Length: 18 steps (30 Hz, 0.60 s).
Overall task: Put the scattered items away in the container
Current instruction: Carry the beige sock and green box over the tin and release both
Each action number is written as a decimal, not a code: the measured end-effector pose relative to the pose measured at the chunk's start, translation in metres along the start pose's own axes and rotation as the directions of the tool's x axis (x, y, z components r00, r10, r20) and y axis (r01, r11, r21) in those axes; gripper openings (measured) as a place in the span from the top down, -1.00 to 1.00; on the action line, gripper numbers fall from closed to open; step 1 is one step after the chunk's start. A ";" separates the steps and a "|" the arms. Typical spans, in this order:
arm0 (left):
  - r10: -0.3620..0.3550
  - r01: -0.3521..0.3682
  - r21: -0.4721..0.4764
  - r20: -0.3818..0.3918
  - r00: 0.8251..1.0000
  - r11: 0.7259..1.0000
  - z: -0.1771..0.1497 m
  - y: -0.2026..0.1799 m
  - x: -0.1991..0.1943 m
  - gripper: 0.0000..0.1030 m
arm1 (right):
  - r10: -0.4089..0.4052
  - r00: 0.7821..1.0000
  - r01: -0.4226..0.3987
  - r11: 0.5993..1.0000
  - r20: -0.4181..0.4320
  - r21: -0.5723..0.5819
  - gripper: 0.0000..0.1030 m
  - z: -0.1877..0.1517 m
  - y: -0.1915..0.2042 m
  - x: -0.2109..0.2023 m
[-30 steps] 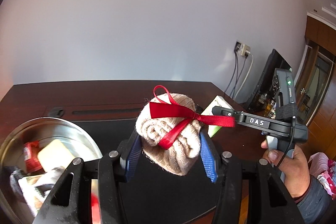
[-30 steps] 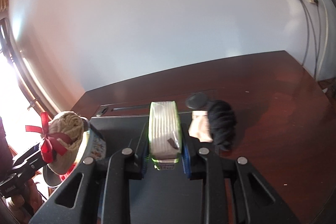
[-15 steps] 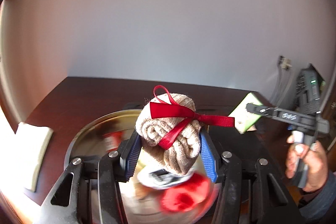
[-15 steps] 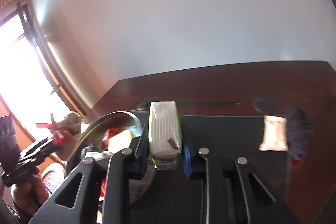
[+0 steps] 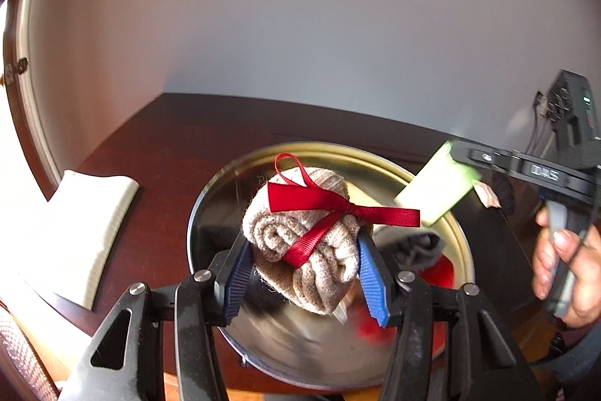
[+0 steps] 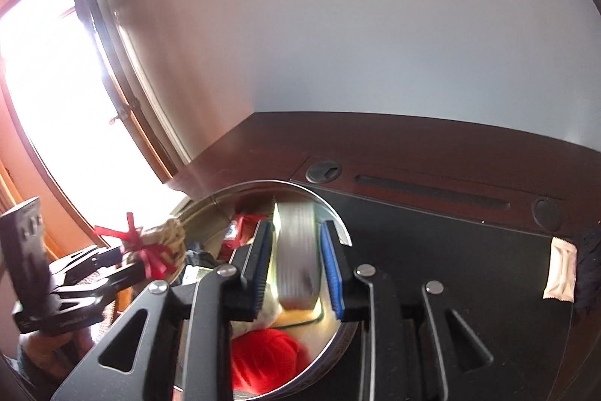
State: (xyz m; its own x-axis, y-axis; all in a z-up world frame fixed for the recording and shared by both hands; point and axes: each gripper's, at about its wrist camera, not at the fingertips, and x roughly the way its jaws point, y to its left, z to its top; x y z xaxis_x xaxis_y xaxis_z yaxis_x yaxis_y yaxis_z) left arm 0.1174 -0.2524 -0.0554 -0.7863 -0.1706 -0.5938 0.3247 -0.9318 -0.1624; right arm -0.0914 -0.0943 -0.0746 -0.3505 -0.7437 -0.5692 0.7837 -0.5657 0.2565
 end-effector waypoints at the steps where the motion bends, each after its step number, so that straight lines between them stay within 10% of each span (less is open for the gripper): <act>1: -0.001 0.001 0.004 -0.003 1.000 1.000 0.000 -0.002 0.001 -0.06 | -0.011 1.000 0.011 1.000 -0.001 -0.009 0.47 0.000 0.001 0.002; 15: -0.009 0.005 -0.082 -0.050 0.999 0.997 -0.013 0.011 0.003 -0.33 | 0.038 0.999 -0.040 0.997 0.035 0.060 0.45 -0.009 -0.007 -0.010; 18: 0.002 -0.004 -0.082 -0.021 1.000 0.997 -0.009 0.007 -0.003 -0.62 | 0.044 0.997 -0.049 0.995 0.058 0.086 0.11 -0.014 -0.012 -0.019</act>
State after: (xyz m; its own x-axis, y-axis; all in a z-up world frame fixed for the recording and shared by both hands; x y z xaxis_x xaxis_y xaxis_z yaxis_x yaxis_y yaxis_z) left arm 0.1272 -0.2555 -0.0619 -0.7745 -0.1659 -0.6104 0.3697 -0.9018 -0.2239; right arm -0.0873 -0.0686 -0.0777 -0.3447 -0.7873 -0.5112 0.7527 -0.5572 0.3506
